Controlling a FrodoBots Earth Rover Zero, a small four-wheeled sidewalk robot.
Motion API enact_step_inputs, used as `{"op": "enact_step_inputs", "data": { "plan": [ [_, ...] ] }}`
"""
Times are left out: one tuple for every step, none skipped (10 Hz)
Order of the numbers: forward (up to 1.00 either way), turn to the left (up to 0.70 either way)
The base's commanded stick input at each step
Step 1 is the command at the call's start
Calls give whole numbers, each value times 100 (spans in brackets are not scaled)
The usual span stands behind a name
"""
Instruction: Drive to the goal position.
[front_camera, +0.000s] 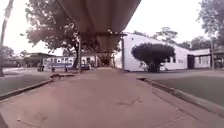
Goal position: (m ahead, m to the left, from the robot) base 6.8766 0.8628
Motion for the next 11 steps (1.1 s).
{"op": "enact_step_inputs", "data": {
  "plan": [
    [70, 0],
    [70, 0],
    [70, 0],
    [70, 0],
    [70, 1],
    [70, 7],
    [70, 14],
    [70, 6],
    [70, 4],
    [70, 2],
    [70, 1]
  ]
}}
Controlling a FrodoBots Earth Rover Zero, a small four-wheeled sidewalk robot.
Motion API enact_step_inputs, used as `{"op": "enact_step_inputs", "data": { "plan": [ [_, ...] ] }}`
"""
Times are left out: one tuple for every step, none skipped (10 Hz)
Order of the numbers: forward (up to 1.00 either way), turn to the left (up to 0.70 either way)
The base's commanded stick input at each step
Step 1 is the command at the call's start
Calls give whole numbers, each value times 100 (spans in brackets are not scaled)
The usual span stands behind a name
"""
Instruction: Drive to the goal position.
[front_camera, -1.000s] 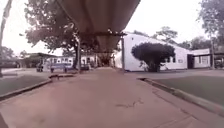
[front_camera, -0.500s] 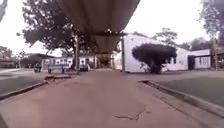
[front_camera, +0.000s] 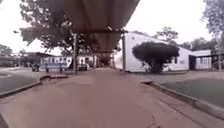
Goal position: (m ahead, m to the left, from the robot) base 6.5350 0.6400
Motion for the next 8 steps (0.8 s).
{"op": "enact_step_inputs", "data": {
  "plan": [
    [70, 0],
    [70, 0],
    [70, 0],
    [70, 0],
    [70, 0],
    [70, 0],
    [70, 0],
    [70, 0]
  ]
}}
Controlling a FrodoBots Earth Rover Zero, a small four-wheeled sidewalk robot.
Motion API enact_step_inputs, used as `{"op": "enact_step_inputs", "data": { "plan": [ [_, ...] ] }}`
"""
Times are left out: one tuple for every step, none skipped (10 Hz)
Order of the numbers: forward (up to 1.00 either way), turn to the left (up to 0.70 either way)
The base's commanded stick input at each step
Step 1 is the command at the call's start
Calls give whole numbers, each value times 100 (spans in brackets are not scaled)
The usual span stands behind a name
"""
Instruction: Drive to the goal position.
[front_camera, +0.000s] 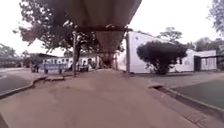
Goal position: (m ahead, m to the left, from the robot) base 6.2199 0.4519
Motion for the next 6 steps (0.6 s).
{"op": "enact_step_inputs", "data": {
  "plan": [
    [70, 0],
    [70, 0],
    [70, 0],
    [70, 0],
    [70, 0],
    [70, 0]
  ]
}}
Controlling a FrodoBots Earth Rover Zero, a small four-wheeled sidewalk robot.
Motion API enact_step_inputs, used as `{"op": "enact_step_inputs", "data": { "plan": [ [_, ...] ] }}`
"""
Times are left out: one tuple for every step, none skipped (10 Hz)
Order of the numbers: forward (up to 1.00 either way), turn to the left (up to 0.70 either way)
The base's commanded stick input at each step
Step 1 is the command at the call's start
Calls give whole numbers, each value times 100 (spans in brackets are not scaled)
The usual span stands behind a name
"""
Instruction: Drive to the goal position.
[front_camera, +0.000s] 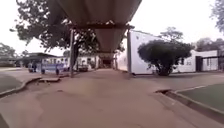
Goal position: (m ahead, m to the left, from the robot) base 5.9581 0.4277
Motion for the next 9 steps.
{"op": "enact_step_inputs", "data": {
  "plan": [
    [70, 0],
    [70, 0],
    [70, 0],
    [70, 0],
    [70, 0],
    [70, 0],
    [70, 0],
    [70, 0],
    [70, 0]
  ]
}}
